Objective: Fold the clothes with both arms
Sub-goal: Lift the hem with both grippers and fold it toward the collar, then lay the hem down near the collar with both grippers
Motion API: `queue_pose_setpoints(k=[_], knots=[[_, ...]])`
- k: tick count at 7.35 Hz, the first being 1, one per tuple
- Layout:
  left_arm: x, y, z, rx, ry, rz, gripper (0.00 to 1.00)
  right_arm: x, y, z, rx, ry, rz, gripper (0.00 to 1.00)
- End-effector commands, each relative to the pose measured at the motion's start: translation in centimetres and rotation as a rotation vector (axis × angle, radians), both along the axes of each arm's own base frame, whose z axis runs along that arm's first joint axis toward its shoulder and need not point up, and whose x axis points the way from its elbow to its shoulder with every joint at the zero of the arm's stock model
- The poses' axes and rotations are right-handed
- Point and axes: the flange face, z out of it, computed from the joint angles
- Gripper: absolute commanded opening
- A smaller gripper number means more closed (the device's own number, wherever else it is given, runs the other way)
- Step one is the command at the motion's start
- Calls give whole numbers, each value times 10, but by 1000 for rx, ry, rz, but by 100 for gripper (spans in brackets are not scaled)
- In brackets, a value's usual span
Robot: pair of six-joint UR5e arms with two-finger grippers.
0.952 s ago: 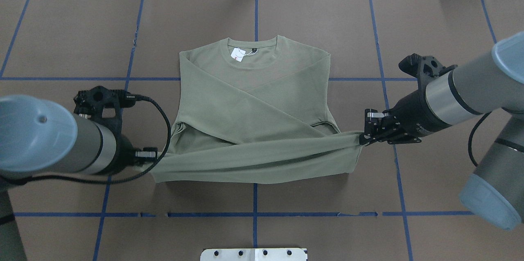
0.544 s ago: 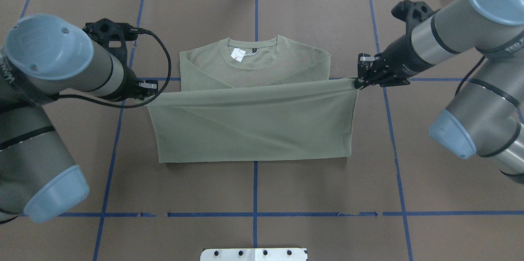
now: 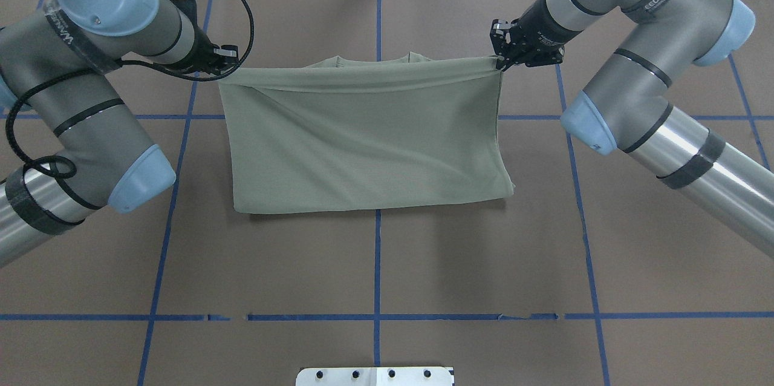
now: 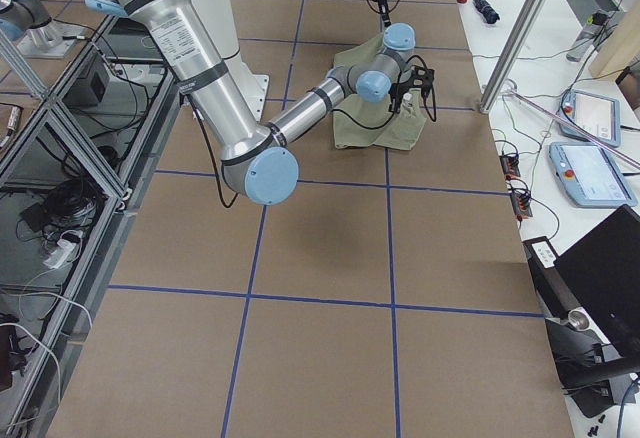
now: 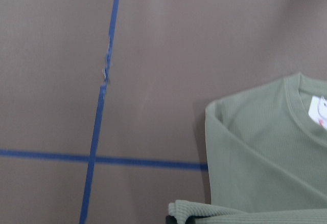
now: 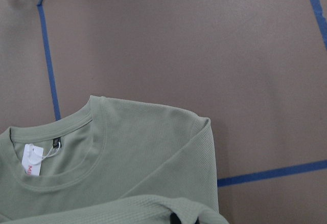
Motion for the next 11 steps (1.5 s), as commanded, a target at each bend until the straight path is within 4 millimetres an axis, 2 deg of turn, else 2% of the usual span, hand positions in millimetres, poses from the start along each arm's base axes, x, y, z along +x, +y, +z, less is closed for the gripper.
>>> queue_pose_setpoints(k=[1,2,3,4,6,8,9,10,11], knots=[[18,-27,30,24,33,-16,0,-22,-31,23,-7,11,8,0],[29,-37,41,19,37,-22,0,-27,-38,33,-23,28,10,0],[43,-50,47,-23,48,-57,0,-31,-46,36,-23,43,25,0],[58,-63,48,-45,61,-79,0,-33,-49,40,-31,52,28,0],[73,-59,55,-52,89,-82,0,-33,-53,44,-29,66,41,0],[87,-49,50,-50,92,-61,0,-38,-53,33,-15,59,38,0],[89,-49,49,-51,95,-63,0,-38,-53,33,-17,59,39,0],[89,-49,50,-51,94,-62,15,-38,-53,35,-18,63,39,37],[90,-50,48,-49,93,-60,84,-41,-55,38,-14,79,52,99]])
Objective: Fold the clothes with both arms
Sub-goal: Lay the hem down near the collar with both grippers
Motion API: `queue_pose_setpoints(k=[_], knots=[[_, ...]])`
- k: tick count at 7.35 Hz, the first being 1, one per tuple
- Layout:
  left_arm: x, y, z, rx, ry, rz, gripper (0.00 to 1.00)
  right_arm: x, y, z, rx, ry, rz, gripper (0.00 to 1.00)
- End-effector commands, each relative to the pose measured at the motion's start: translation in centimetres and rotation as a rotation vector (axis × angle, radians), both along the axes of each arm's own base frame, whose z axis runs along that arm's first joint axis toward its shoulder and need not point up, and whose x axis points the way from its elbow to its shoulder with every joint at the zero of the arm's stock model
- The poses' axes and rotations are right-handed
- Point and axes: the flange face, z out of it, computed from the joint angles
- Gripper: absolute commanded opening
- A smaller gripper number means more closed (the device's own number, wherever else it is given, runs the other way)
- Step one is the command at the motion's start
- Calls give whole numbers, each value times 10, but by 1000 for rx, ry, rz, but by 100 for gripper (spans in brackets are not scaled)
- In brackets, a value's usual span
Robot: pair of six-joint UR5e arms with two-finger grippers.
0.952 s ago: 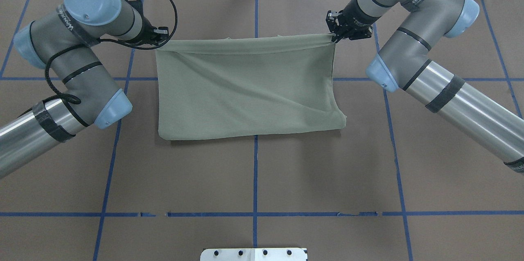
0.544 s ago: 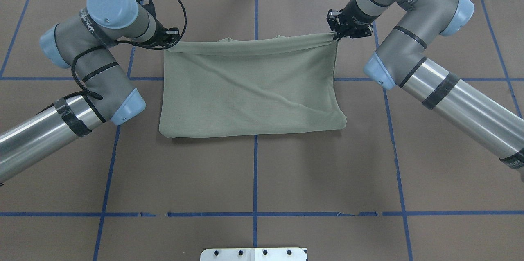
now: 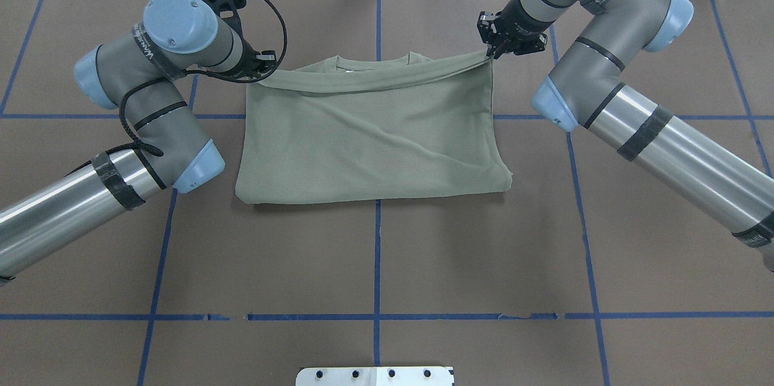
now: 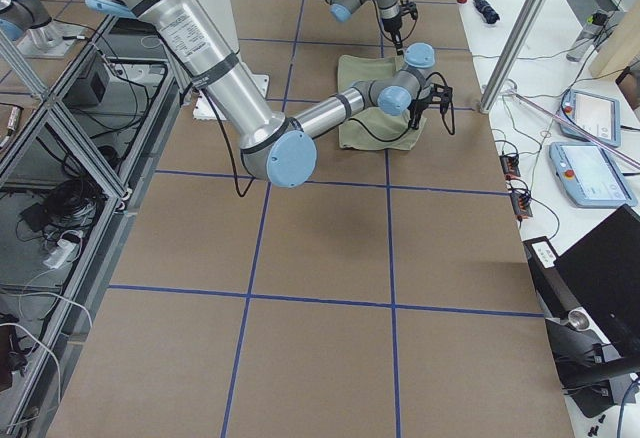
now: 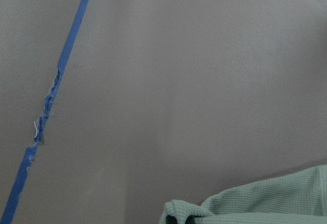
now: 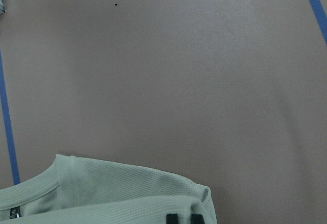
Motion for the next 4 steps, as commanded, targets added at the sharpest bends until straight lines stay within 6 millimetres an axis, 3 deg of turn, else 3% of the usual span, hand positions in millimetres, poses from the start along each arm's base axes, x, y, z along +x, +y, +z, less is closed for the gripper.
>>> queue_pose_setpoints(k=[1,3,4], knots=[[1,-3,-8,3,5,-4,100,-2,-1,8,-3,20,13,100],[-18,-17,-8,-1,4,-25,100,0,2,9,-8,12,15,100],[-19,-16,-10,2,4,-23,100,-19,22,10,-5,6,-21,100]])
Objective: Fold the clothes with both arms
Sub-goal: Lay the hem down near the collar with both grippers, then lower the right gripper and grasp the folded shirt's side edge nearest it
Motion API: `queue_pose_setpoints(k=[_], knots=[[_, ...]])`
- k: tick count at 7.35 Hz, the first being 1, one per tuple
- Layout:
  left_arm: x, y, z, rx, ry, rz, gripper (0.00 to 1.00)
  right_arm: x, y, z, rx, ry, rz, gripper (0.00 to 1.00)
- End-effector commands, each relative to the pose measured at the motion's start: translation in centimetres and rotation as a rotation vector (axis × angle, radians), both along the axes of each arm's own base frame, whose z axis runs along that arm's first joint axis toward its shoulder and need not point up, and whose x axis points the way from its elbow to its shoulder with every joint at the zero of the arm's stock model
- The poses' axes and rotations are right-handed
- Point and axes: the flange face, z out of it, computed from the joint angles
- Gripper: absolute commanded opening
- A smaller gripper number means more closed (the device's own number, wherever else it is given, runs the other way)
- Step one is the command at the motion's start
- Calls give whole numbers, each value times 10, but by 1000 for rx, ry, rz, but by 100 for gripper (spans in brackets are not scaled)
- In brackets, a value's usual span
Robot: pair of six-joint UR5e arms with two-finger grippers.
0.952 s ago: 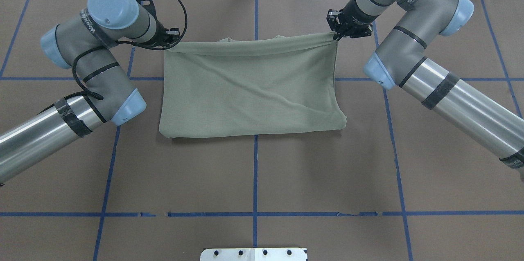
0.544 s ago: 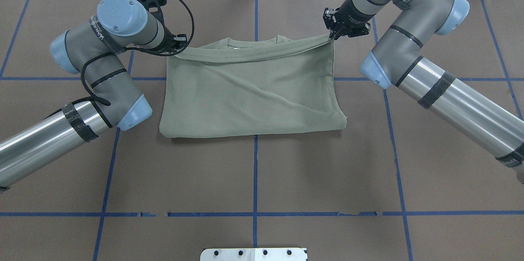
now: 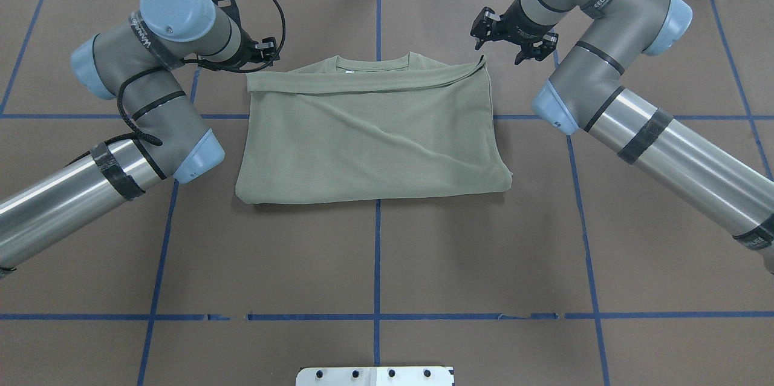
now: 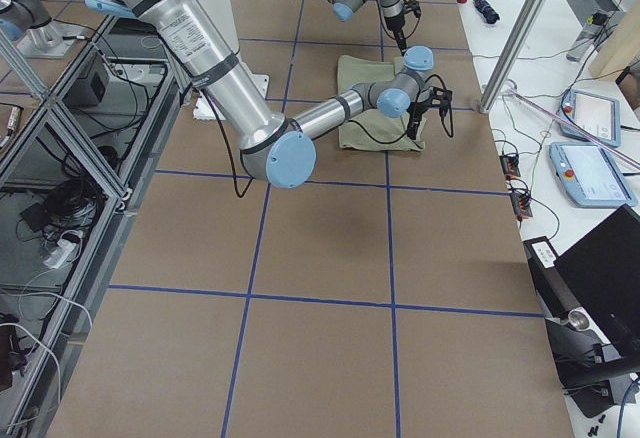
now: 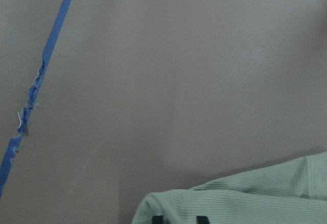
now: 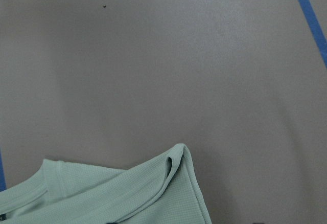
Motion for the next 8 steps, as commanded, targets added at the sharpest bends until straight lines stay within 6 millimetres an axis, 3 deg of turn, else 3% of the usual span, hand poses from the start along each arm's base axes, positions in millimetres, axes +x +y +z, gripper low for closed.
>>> queue_pose_setpoints(k=[1,3,4,5,6,8], knots=[[-9,-1,-5,7,3,-4,100,-26,52,5,16,-17,-62,100],[-16,6,-19,30,25,-7,100,-6,143,15,8,-66,-108,100],[-16,6,-20,33,27,-7,100,-11,166,30,-24,-56,-119,100],[-16,6,-21,34,28,-7,100,-24,183,52,-36,-17,-124,100],[-17,7,-23,37,32,-7,100,-38,195,62,-35,7,-138,100],[-16,8,-23,37,33,-6,100,-47,200,63,-35,9,-154,98]])
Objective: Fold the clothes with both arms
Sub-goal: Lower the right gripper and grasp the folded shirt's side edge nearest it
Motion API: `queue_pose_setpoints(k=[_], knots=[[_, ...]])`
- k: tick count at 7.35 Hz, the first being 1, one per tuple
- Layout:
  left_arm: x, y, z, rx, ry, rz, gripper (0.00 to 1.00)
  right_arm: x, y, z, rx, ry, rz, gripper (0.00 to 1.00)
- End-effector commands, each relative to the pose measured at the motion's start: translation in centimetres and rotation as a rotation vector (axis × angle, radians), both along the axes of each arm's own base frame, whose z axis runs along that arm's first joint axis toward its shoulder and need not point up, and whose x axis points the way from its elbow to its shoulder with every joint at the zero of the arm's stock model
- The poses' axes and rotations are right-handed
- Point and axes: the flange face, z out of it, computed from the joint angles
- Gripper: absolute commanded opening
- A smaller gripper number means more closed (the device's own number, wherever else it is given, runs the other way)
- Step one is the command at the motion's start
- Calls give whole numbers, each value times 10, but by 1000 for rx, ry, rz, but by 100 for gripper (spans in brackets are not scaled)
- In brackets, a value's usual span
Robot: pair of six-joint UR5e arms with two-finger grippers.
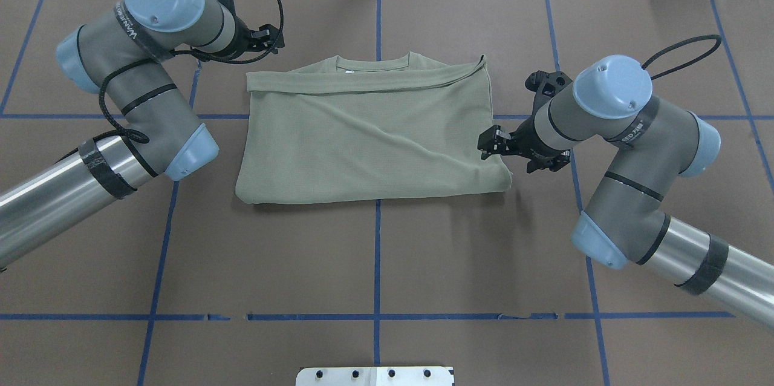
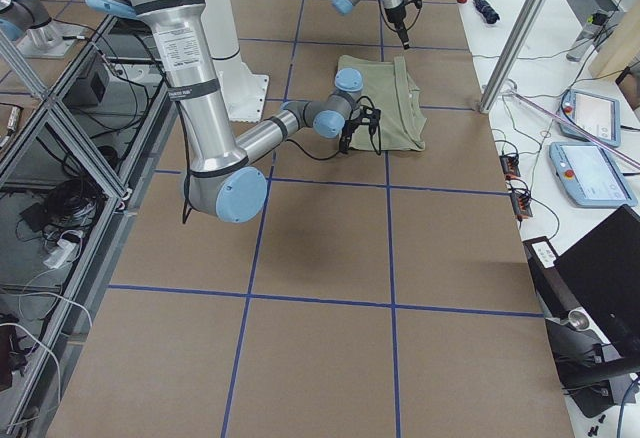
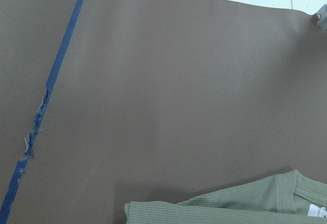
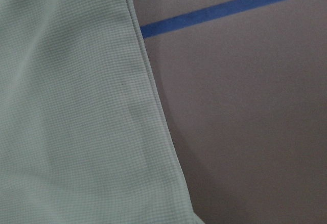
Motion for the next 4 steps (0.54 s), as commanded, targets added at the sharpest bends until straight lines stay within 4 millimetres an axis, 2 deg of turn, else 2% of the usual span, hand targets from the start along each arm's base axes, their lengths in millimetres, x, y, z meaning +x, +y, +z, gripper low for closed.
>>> queue_pose_setpoints(k=[1,2,3,4], knots=[[0,1,3,-1,-1,0,100,-14,8,4,-3,8,-20,82],[-1,1,4,-2,-2,1,100,-14,9,2,-2,2,-27,24],[0,1,3,0,-1,1,100,-14,9,3,3,2,-22,0],[-2,3,-2,7,6,1,100,-13,10,0,0,-7,-30,0]])
